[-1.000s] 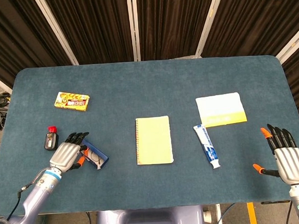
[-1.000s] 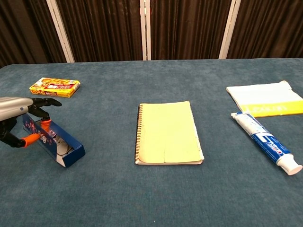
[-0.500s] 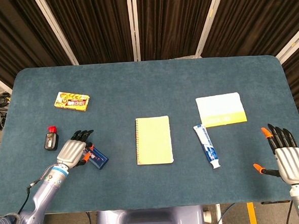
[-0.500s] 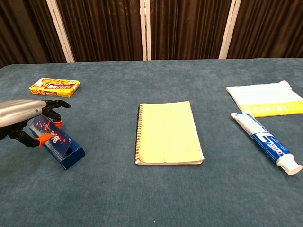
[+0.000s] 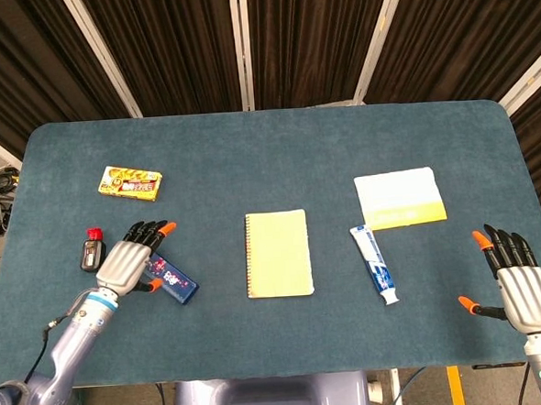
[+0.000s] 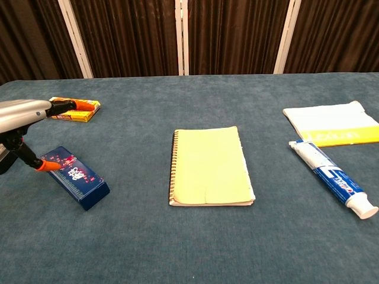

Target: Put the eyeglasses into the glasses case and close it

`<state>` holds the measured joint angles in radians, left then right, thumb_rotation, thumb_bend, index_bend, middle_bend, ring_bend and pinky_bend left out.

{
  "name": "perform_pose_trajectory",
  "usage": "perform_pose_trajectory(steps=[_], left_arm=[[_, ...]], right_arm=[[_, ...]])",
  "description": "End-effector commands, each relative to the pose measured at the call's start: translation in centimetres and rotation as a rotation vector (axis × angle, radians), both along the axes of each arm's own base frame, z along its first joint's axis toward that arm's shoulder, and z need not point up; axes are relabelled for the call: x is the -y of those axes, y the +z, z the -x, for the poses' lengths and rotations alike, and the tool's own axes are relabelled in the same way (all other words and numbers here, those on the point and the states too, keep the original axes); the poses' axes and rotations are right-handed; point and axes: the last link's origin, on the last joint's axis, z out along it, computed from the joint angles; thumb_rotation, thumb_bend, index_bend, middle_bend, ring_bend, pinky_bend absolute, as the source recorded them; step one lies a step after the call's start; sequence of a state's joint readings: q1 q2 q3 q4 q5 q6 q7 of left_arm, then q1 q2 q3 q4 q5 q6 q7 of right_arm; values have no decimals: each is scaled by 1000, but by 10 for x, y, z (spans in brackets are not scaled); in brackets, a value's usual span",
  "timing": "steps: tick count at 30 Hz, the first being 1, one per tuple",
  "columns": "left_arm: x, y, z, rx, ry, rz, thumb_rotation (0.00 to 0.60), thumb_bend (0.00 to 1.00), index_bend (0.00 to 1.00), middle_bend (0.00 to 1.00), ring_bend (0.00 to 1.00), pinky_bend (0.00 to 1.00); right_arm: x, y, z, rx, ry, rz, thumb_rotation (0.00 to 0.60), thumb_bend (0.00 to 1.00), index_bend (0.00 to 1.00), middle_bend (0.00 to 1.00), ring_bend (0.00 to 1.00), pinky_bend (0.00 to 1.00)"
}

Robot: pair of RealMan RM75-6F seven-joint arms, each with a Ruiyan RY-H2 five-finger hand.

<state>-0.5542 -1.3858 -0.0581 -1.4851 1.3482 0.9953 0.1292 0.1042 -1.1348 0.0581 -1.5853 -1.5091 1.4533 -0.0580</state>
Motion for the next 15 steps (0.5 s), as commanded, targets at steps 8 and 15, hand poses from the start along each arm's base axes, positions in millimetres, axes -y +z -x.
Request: perform_pose_trajectory(steps=[8,15], left_arm=[[0,-2,17,-137,-9,102,600,133,63,0,0,0],[-2,-22,19,-153,-25,122,600,151,112,0,0,7]], right_arm=[[-1,-3,-1,-4,3,-7,600,0,0,0,0,0],[0,-2,0,-4,-3,-3,600,0,0,0,0,0]])
